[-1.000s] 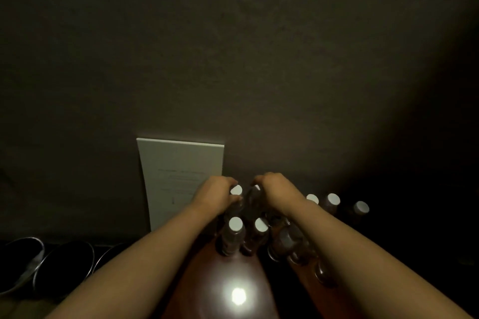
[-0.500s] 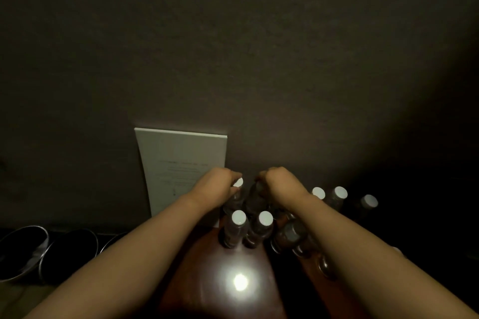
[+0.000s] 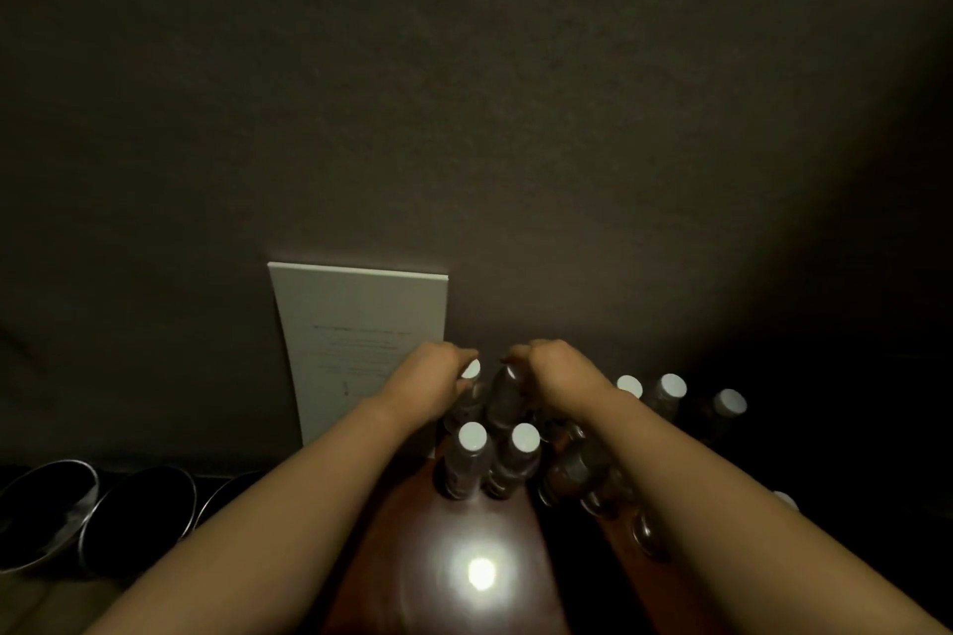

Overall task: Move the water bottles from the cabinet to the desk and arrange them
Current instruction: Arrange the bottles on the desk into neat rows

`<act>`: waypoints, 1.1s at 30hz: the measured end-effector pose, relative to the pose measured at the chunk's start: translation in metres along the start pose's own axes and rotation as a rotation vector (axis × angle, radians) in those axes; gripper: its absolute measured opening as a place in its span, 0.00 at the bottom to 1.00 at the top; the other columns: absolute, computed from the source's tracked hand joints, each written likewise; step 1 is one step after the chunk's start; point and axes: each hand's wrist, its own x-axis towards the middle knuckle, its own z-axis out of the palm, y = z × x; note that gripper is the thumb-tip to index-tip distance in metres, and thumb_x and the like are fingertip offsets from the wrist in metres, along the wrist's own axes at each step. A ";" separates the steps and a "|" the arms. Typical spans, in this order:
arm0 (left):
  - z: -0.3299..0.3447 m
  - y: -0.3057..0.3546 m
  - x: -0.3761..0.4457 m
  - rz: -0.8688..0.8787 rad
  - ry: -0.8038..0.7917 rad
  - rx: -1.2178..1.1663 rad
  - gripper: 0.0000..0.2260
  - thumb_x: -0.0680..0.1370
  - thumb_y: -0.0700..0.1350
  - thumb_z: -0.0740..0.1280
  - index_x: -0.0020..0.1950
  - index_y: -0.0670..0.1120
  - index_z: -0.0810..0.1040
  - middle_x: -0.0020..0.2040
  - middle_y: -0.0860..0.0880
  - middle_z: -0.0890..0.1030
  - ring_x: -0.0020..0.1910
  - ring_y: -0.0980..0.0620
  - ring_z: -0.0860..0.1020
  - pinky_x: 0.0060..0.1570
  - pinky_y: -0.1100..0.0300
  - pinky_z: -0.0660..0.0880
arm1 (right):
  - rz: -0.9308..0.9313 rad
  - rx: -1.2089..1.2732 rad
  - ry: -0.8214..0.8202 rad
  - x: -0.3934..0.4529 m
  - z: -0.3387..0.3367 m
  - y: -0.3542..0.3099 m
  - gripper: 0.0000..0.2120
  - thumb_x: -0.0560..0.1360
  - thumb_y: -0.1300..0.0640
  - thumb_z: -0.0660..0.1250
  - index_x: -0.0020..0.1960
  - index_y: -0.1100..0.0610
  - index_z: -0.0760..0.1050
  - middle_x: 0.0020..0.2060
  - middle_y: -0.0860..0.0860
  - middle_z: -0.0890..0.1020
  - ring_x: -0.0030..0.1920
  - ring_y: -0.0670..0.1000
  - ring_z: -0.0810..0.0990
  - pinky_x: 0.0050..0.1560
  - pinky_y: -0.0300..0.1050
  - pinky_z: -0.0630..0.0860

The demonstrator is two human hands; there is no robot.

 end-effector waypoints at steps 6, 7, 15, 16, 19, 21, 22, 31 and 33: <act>0.007 0.001 0.001 -0.046 0.028 -0.018 0.22 0.80 0.47 0.65 0.74 0.48 0.70 0.65 0.43 0.78 0.65 0.44 0.75 0.63 0.56 0.70 | 0.015 0.003 -0.001 0.006 -0.005 -0.009 0.09 0.76 0.56 0.66 0.54 0.57 0.79 0.49 0.56 0.82 0.48 0.57 0.80 0.43 0.44 0.71; 0.008 0.001 0.001 -0.051 0.032 -0.023 0.22 0.80 0.47 0.65 0.74 0.48 0.70 0.65 0.43 0.78 0.65 0.44 0.75 0.63 0.57 0.70 | 0.023 0.004 -0.002 0.007 -0.004 -0.010 0.09 0.76 0.55 0.66 0.53 0.57 0.79 0.48 0.56 0.82 0.47 0.57 0.80 0.43 0.44 0.70; 0.012 -0.003 -0.004 -0.041 0.086 -0.059 0.21 0.79 0.47 0.67 0.73 0.49 0.72 0.64 0.45 0.80 0.63 0.45 0.77 0.62 0.57 0.71 | 0.058 0.019 -0.016 0.008 0.001 -0.006 0.18 0.75 0.51 0.72 0.61 0.57 0.75 0.53 0.56 0.81 0.53 0.58 0.80 0.49 0.49 0.76; 0.013 -0.004 -0.004 -0.042 0.091 -0.061 0.21 0.79 0.47 0.67 0.73 0.50 0.72 0.63 0.45 0.80 0.62 0.45 0.77 0.62 0.57 0.72 | 0.036 0.049 -0.016 0.006 0.000 -0.004 0.22 0.75 0.52 0.72 0.67 0.56 0.73 0.56 0.56 0.80 0.56 0.58 0.80 0.53 0.50 0.77; 0.014 -0.005 -0.005 -0.040 0.104 -0.075 0.21 0.79 0.47 0.67 0.72 0.50 0.73 0.62 0.45 0.81 0.61 0.45 0.78 0.61 0.57 0.72 | -0.012 0.096 0.014 0.001 0.000 0.002 0.18 0.76 0.55 0.69 0.65 0.53 0.74 0.55 0.55 0.81 0.56 0.57 0.80 0.55 0.51 0.77; 0.016 -0.004 -0.005 -0.044 0.115 -0.085 0.21 0.79 0.48 0.67 0.73 0.50 0.72 0.62 0.45 0.81 0.61 0.45 0.78 0.61 0.57 0.72 | -0.010 0.094 0.023 0.000 0.000 0.005 0.12 0.76 0.55 0.68 0.59 0.54 0.77 0.50 0.54 0.82 0.51 0.57 0.81 0.52 0.52 0.78; 0.016 -0.004 -0.005 -0.047 0.121 -0.085 0.21 0.80 0.48 0.67 0.73 0.50 0.72 0.62 0.45 0.81 0.61 0.45 0.78 0.60 0.57 0.72 | -0.014 0.094 0.025 0.001 0.000 0.006 0.10 0.76 0.55 0.68 0.57 0.54 0.77 0.49 0.54 0.82 0.49 0.57 0.81 0.51 0.52 0.79; 0.017 -0.004 -0.007 -0.050 0.136 -0.126 0.21 0.79 0.46 0.67 0.73 0.50 0.72 0.62 0.46 0.81 0.61 0.46 0.78 0.59 0.59 0.70 | -0.049 0.064 0.036 0.005 -0.004 0.002 0.09 0.76 0.53 0.70 0.50 0.56 0.74 0.44 0.55 0.80 0.41 0.52 0.75 0.41 0.45 0.70; 0.017 -0.004 -0.007 -0.047 0.135 -0.128 0.21 0.79 0.46 0.67 0.73 0.50 0.72 0.62 0.46 0.81 0.61 0.46 0.78 0.60 0.58 0.71 | -0.044 0.073 0.046 0.006 -0.002 0.004 0.09 0.75 0.54 0.71 0.50 0.57 0.74 0.43 0.54 0.80 0.43 0.55 0.78 0.43 0.48 0.75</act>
